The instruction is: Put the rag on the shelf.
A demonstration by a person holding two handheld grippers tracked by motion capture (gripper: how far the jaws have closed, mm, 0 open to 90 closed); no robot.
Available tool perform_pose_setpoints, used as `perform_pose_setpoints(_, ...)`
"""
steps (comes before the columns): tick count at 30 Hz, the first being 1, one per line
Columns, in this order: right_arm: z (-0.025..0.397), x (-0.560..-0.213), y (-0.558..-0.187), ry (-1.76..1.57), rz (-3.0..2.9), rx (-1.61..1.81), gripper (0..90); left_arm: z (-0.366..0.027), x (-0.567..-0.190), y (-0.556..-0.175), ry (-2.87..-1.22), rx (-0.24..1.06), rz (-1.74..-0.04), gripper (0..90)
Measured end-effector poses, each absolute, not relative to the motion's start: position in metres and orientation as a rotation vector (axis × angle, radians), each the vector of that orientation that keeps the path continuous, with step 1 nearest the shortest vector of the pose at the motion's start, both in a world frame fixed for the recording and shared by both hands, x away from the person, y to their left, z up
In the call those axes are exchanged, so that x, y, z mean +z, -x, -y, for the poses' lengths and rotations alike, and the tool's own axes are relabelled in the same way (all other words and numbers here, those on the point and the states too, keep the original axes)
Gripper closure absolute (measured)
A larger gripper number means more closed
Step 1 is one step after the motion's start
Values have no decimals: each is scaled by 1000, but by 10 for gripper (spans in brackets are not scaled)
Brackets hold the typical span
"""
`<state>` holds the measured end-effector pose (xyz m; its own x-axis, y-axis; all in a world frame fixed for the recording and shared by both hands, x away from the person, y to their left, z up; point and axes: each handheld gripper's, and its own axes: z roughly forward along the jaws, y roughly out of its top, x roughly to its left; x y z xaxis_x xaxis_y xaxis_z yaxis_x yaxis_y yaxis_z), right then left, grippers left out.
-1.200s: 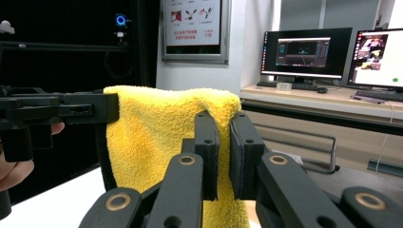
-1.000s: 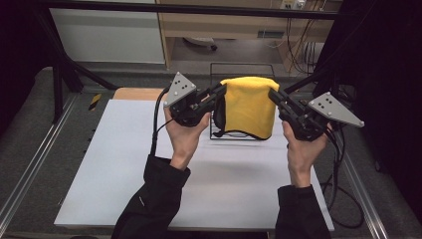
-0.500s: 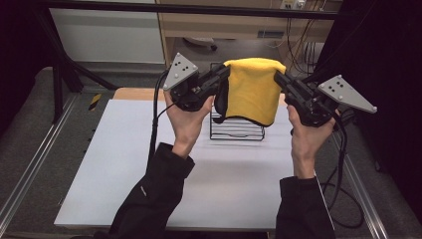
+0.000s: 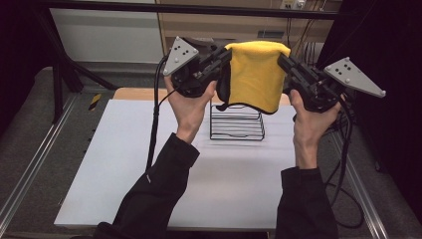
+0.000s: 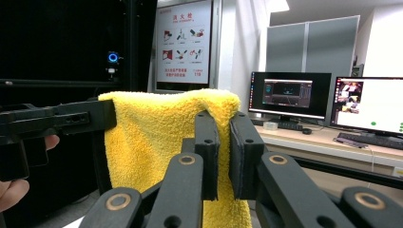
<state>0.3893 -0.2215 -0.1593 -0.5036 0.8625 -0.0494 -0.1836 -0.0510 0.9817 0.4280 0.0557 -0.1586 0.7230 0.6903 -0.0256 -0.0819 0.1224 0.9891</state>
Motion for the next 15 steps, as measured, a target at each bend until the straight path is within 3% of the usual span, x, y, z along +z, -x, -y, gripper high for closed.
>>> perform_pose_setpoints(15,218,-132,-411,-748,-1396,1680,839,-55,-127,-447,-1321,635,-567,806)
